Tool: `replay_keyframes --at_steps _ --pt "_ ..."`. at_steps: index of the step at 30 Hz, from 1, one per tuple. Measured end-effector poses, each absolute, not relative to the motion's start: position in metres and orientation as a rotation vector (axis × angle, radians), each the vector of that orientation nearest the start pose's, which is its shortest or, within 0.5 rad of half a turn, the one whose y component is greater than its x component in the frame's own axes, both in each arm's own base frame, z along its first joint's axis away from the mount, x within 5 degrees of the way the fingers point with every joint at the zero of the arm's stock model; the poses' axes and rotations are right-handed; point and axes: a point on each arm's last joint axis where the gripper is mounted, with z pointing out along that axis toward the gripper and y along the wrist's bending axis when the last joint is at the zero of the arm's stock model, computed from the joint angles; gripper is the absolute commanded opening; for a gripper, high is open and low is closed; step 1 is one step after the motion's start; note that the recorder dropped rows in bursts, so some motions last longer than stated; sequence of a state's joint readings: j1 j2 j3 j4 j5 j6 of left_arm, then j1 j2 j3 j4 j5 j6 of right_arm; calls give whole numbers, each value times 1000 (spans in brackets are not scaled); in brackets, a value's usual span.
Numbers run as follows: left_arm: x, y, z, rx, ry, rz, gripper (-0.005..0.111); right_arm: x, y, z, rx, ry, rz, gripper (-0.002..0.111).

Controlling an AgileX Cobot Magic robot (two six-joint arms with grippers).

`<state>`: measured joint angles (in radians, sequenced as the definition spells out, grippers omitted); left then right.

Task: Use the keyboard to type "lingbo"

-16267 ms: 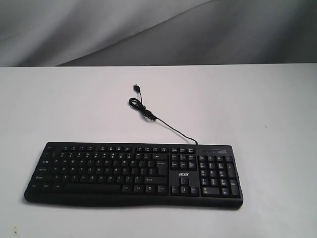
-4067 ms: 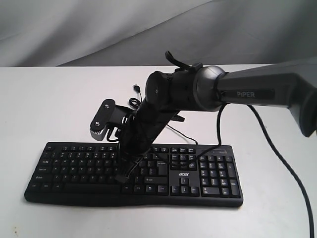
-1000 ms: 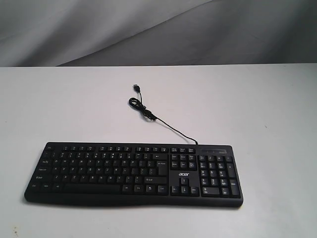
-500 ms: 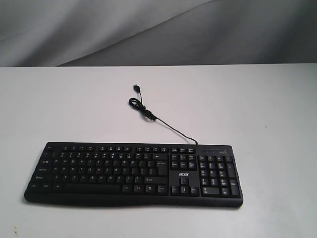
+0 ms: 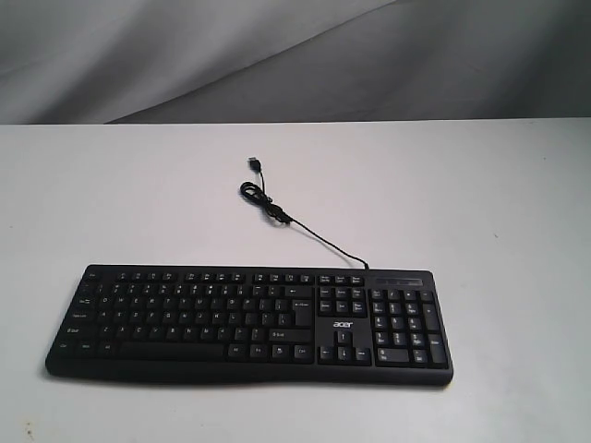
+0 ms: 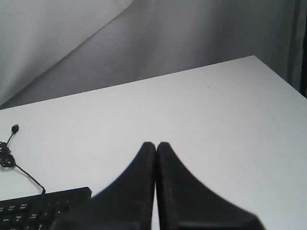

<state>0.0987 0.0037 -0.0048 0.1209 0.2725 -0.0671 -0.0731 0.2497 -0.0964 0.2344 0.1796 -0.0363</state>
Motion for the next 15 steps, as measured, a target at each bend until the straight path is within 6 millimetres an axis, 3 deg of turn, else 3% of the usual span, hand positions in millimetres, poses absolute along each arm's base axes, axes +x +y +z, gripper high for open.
replay_keyframes --at_steps 9,15 --pt "54 8 190 -67 1754 137 1 76 -1 211 255 1814 159 0" --pt "54 8 190 -67 1754 137 1 69 -3 192 203 1804 92 0"
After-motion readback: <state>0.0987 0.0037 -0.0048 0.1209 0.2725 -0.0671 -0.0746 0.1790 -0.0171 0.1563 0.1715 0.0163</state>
